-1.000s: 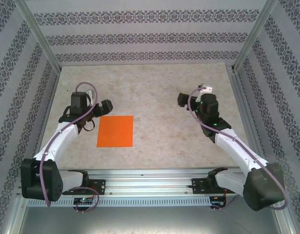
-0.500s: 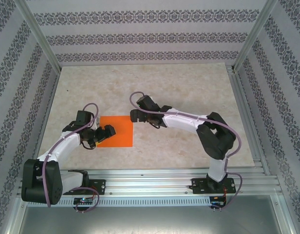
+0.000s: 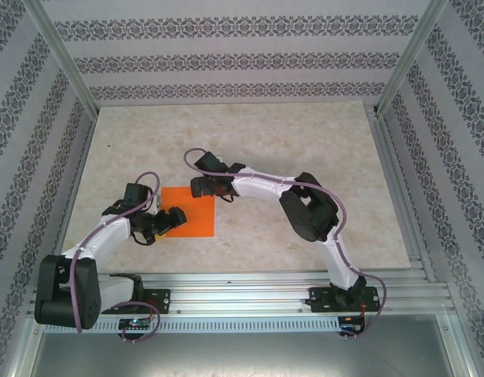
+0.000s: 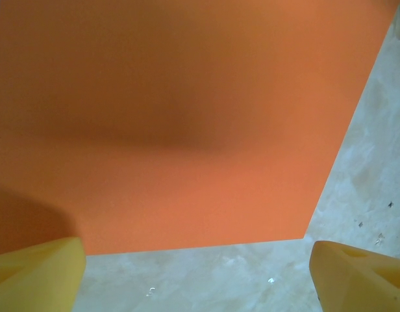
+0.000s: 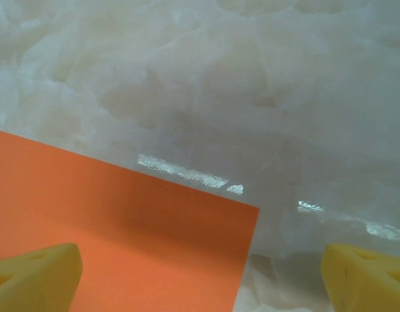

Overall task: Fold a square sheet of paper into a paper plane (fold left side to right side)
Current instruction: Pick up the square sheet of paper from the center of the table.

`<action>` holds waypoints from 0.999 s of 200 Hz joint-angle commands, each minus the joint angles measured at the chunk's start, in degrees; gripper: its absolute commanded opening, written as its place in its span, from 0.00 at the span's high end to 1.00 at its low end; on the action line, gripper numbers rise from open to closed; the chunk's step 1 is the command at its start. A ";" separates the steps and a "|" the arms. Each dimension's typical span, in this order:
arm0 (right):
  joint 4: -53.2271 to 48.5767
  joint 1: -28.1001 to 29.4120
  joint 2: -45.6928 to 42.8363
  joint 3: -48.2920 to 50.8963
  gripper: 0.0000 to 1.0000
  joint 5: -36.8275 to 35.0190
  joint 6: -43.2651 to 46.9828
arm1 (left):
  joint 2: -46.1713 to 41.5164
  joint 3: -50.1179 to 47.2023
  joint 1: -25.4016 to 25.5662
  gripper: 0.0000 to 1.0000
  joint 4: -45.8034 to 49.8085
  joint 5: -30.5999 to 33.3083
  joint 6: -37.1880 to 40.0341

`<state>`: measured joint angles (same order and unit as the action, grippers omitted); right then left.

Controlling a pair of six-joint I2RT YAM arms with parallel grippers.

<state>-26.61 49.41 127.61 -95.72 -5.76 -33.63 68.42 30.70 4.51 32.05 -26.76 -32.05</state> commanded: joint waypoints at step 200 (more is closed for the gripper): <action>3.21 3.30 1.06 0.22 0.41 16.88 -5.41 | 5.98 -0.58 -0.03 0.12 -7.31 -1.93 0.08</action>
<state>-25.58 53.15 130.02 -97.69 6.74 -37.54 73.45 31.07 4.51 27.79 -28.51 -32.03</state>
